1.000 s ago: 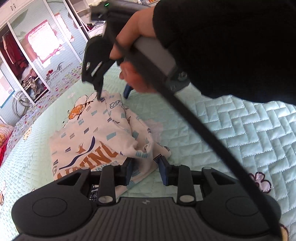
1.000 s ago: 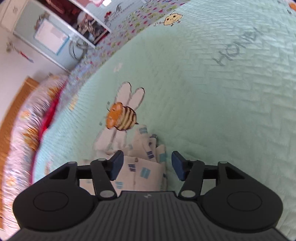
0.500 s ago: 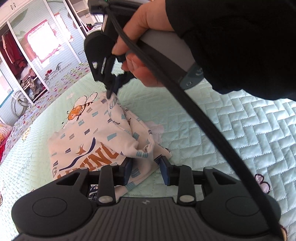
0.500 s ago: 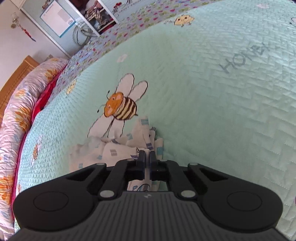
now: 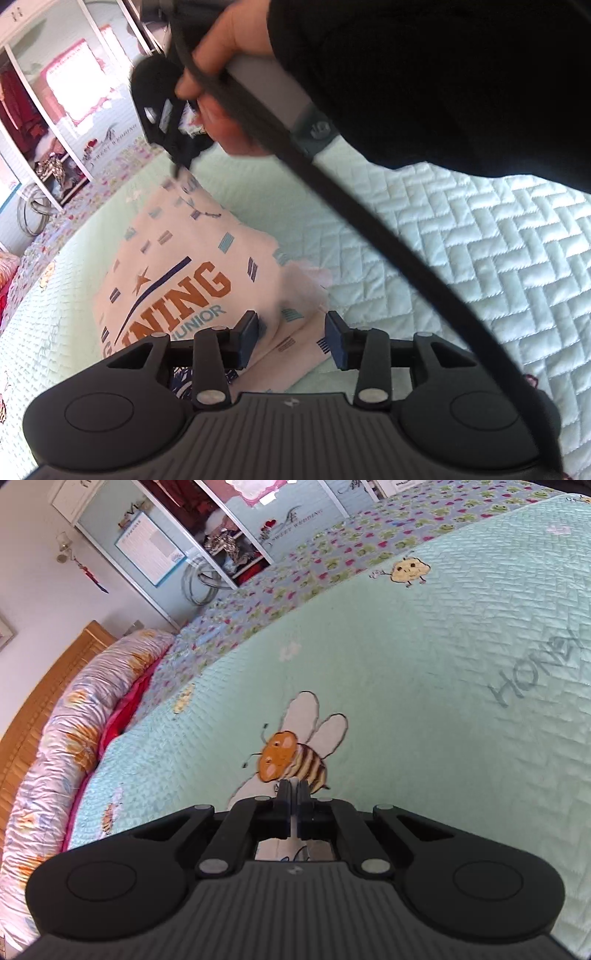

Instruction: Fold clothes

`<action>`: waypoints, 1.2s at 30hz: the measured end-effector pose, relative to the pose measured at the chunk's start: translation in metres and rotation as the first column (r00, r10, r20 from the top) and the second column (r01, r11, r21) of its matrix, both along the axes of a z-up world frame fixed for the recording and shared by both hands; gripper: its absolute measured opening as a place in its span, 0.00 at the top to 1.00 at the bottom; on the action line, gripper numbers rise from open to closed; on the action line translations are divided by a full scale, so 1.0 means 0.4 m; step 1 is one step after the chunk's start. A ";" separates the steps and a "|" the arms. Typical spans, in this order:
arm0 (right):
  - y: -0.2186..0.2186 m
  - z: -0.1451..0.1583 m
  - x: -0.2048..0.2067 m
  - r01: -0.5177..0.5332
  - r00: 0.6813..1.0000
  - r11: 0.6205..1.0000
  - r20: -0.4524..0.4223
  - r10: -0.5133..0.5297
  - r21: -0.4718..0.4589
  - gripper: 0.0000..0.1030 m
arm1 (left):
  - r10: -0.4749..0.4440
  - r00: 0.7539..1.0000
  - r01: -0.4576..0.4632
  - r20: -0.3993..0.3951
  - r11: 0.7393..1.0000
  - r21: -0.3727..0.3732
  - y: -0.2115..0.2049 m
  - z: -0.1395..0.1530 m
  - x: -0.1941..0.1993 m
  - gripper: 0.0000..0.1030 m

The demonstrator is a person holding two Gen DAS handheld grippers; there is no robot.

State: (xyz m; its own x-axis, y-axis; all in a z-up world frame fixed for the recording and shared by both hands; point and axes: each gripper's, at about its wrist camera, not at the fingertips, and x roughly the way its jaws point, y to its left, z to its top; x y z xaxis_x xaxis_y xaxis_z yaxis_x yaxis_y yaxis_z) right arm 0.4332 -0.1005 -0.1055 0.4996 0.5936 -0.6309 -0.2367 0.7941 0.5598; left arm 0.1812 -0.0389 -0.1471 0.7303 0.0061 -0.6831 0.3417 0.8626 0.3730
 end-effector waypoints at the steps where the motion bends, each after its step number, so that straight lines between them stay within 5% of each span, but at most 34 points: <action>1: 0.003 -0.028 0.010 0.004 1.000 0.999 -0.026 -0.005 -0.034 0.98 | -0.002 1.000 0.002 0.000 1.000 -0.003 0.000 0.001 -0.007 0.59; 5: -0.042 -0.036 -0.047 0.043 0.999 0.999 -0.017 -0.043 -0.006 0.78 | -0.046 0.998 0.044 -0.030 0.998 -0.046 0.014 0.013 -0.062 0.58; 9: -0.098 -0.019 -0.128 0.078 0.997 0.995 0.019 -0.079 0.056 0.70 | -0.050 0.999 0.049 -0.010 0.996 -0.069 0.058 0.034 -0.159 0.57; 13: -0.127 0.029 -0.275 -0.006 0.998 0.998 0.061 0.002 0.064 0.61 | -0.006 0.999 0.009 0.031 0.995 -0.101 0.134 0.053 -0.226 0.50; 20: -0.144 -0.014 -0.467 0.029 0.996 0.998 0.081 -0.025 -0.047 0.60 | 0.088 0.993 -0.087 0.081 0.996 -0.016 0.231 0.074 -0.171 0.41; 25: -0.059 -0.038 -0.563 -0.045 0.961 0.955 0.250 0.122 -0.293 0.60 | 0.069 0.991 -0.079 0.114 0.993 0.089 0.248 0.028 -0.146 0.41; 30: 0.007 -0.062 -0.569 -0.081 0.902 0.890 0.347 0.257 -0.449 0.60 | 0.079 0.987 -0.096 0.140 0.988 0.123 0.255 0.014 -0.131 0.41; 34: 0.038 -0.094 -0.536 -0.123 0.890 0.876 0.338 0.306 -0.467 0.60 | 0.091 0.985 -0.109 0.145 0.986 0.124 0.264 0.007 -0.112 0.40; 35: 0.040 -0.097 -0.539 -0.122 0.889 0.881 0.344 0.302 -0.457 0.70 | 0.089 0.986 -0.106 0.144 0.988 0.116 0.267 0.013 -0.111 0.46; 36: 0.034 -0.092 -0.540 -0.119 0.893 0.890 0.345 0.289 -0.440 0.81 | 0.087 0.986 -0.103 0.141 0.989 0.108 0.270 0.019 -0.113 0.66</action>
State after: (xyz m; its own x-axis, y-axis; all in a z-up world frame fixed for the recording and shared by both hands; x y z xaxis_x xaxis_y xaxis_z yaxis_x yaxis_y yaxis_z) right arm 0.2174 -0.0867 -0.1421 0.6499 0.4513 -0.6115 -0.5487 0.8353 0.0333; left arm 0.1361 0.0693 -0.1395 0.8084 0.1524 -0.5685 0.1997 0.8376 0.5085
